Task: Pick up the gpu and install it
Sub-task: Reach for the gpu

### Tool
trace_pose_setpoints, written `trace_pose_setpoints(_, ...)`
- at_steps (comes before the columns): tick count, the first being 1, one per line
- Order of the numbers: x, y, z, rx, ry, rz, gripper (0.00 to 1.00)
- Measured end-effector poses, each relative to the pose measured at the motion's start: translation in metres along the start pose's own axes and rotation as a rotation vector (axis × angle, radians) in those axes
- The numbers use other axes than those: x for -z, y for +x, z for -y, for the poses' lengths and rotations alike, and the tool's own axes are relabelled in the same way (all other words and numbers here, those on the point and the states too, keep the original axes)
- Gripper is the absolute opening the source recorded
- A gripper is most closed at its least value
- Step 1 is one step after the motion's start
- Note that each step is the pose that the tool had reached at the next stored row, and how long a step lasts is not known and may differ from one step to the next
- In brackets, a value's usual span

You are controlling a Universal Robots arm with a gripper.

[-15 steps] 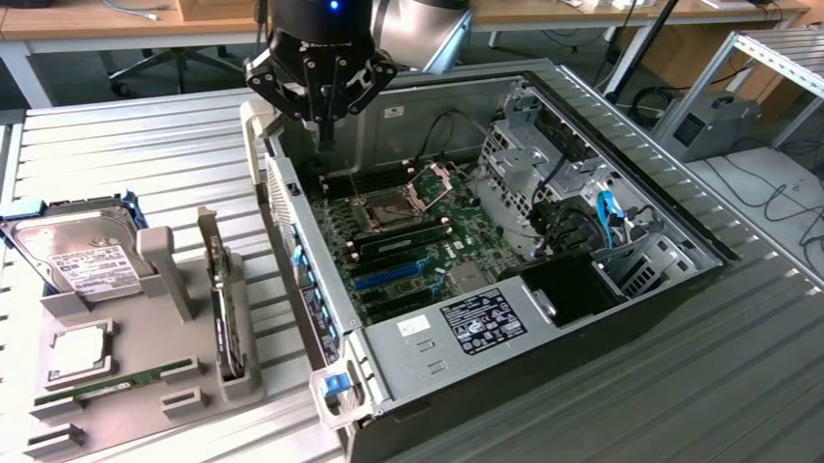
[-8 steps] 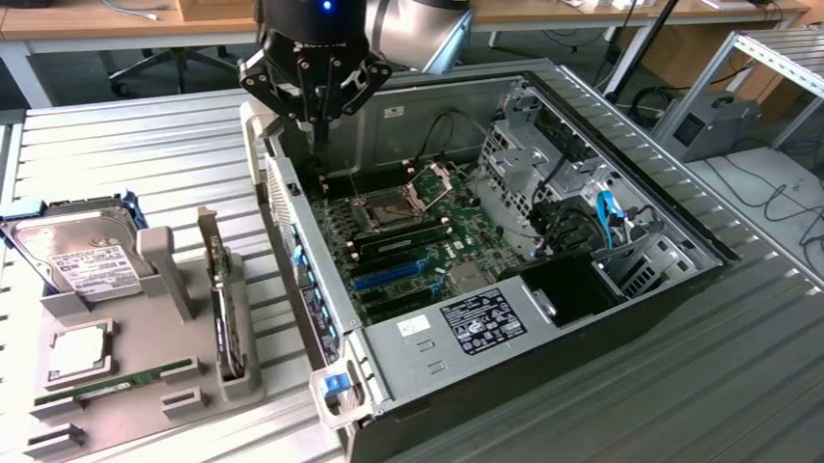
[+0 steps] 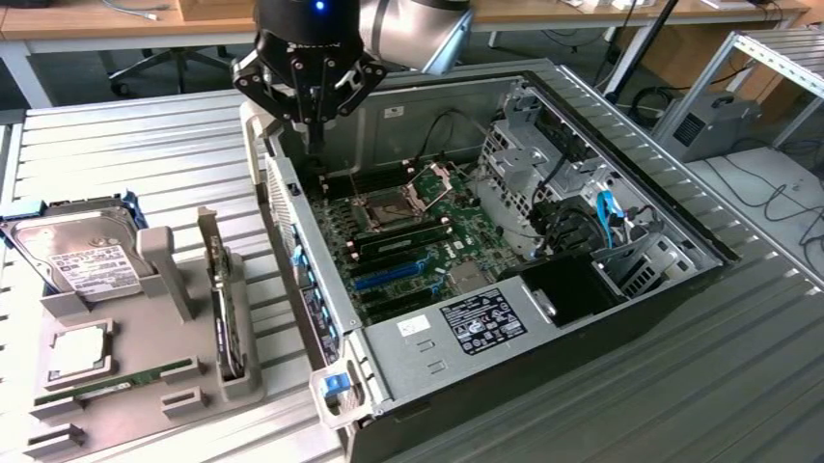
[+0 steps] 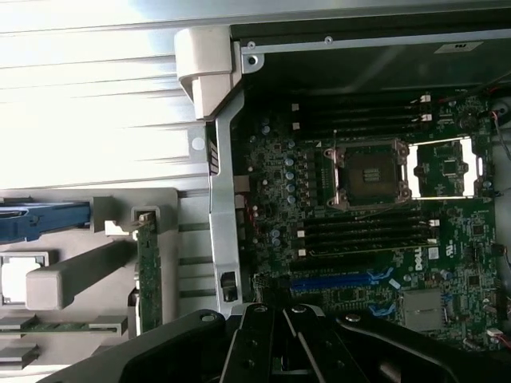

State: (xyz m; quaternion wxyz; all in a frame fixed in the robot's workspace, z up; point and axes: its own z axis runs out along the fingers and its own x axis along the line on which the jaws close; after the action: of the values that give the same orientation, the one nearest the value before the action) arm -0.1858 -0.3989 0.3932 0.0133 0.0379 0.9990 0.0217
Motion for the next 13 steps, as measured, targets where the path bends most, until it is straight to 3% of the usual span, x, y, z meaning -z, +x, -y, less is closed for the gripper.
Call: trace_pose_setpoints(13, 0.0002, 0.0066, 0.0005, 0.0, 0.0001, -0.0001, 0.11)
